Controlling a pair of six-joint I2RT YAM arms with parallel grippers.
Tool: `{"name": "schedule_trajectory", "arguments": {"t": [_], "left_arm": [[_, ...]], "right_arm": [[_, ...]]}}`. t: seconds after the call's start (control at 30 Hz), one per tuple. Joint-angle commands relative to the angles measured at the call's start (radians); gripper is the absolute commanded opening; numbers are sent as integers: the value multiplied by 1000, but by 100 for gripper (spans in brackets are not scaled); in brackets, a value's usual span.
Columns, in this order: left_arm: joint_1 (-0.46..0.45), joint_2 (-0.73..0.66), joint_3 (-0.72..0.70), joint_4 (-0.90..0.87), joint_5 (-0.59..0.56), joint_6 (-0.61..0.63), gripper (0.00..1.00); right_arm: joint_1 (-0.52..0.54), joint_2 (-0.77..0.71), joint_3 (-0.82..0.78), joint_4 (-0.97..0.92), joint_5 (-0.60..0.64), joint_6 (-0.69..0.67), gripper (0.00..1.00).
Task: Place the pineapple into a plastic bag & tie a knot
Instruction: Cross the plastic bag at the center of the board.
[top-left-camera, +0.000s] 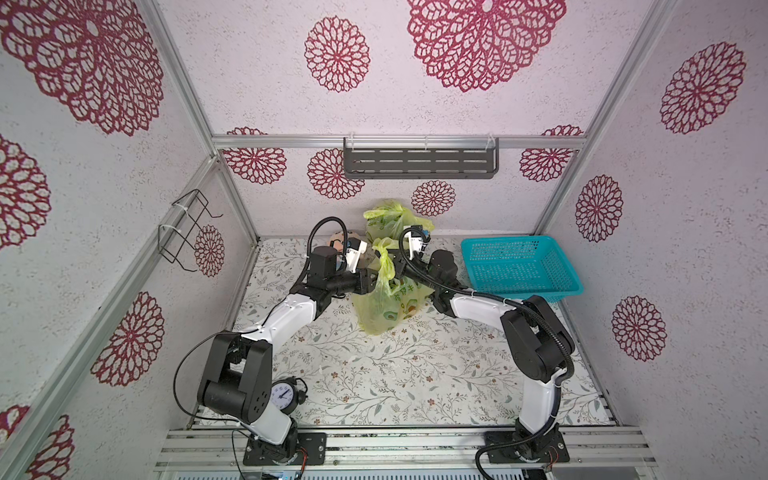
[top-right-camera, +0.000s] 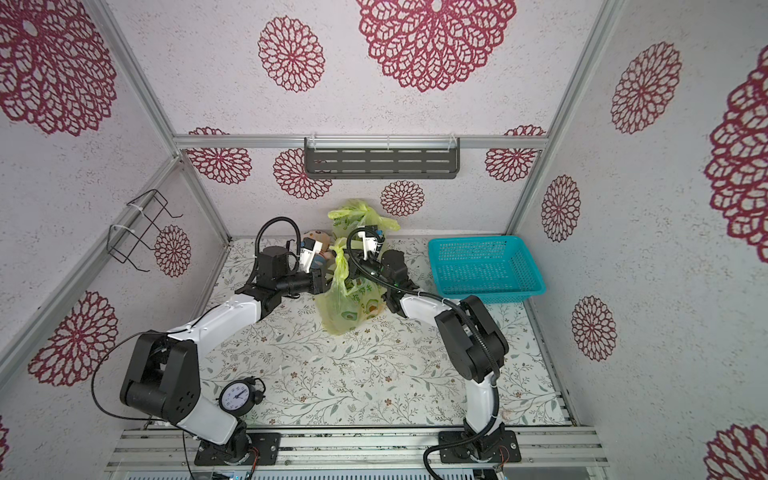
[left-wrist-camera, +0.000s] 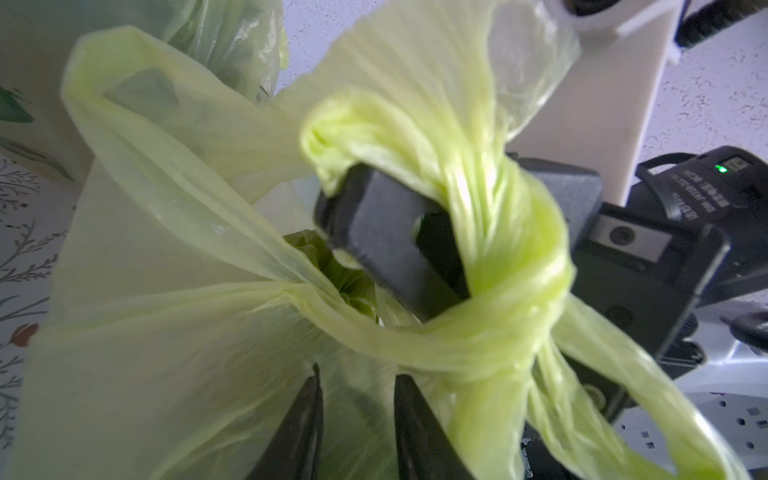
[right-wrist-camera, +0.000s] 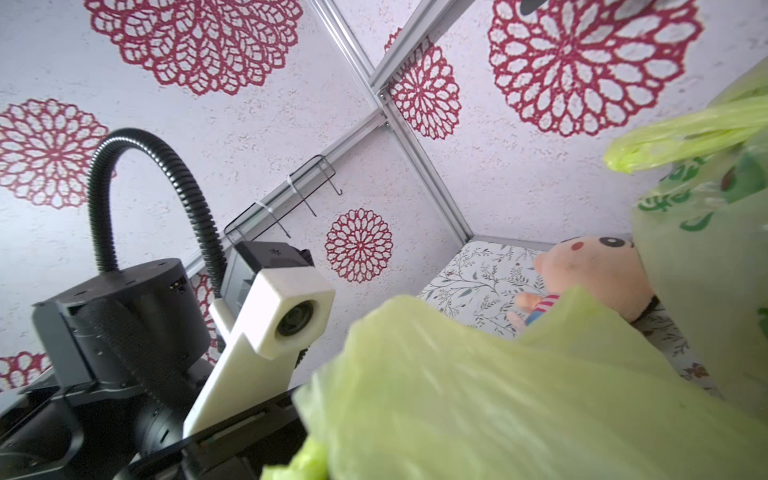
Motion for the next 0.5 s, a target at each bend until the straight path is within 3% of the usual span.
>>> {"name": "schedule_trajectory", "arguments": {"t": [0.0, 0.13, 0.47], "left_arm": [[-11, -44, -25, 46, 9, -13, 36], [-7, -77, -29, 21, -9, 4, 40], [32, -216, -21, -115, -25, 129, 60]], "right_arm": [[-6, -37, 6, 222, -81, 119, 0], [-6, -31, 1, 269, -103, 162, 0], [-9, -25, -14, 357, -137, 232, 0]]}}
